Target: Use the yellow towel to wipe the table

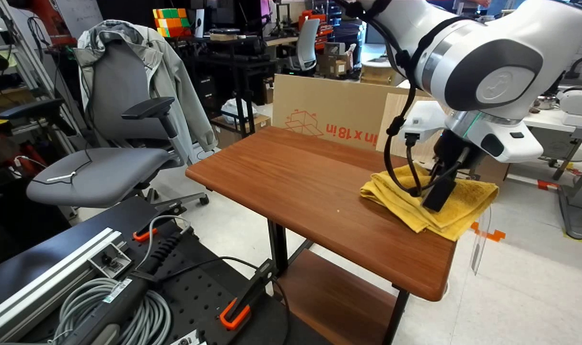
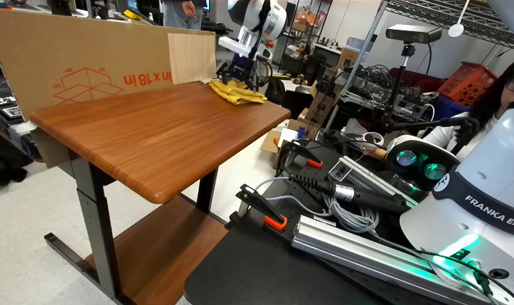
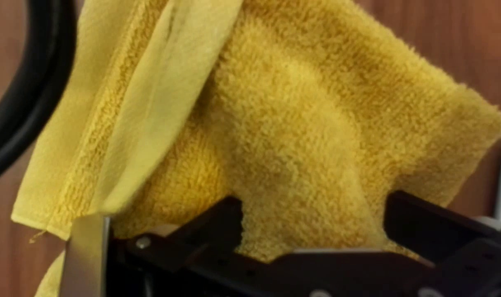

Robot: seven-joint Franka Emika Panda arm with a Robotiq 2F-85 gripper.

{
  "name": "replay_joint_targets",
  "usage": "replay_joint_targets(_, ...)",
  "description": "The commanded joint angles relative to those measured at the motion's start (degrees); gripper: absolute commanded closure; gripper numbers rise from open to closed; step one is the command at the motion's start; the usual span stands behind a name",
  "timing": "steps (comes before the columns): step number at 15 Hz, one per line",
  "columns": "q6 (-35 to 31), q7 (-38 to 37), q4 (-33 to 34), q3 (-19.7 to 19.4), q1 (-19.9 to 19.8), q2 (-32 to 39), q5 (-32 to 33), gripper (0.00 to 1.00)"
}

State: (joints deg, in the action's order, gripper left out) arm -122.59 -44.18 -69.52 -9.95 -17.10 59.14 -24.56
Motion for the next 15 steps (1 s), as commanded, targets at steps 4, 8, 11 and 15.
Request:
replay_joint_targets(4, -5.87, -3.01, 5.6, 6.77, 3.12, 3.55, -1.72, 0.0)
replay_joint_targets(8, -7.63, 0.95, -3.09, 11.06, 6.15, -0.64, -1.44, 0.0)
replay_joint_targets(11, -8.24, 5.44, -11.37, 13.41, 8.22, -5.26, -2.14, 0.0)
replay_joint_targets(15, -8.45, 10.86, -20.99, 16.03, 10.45, -11.3, -3.82, 0.0)
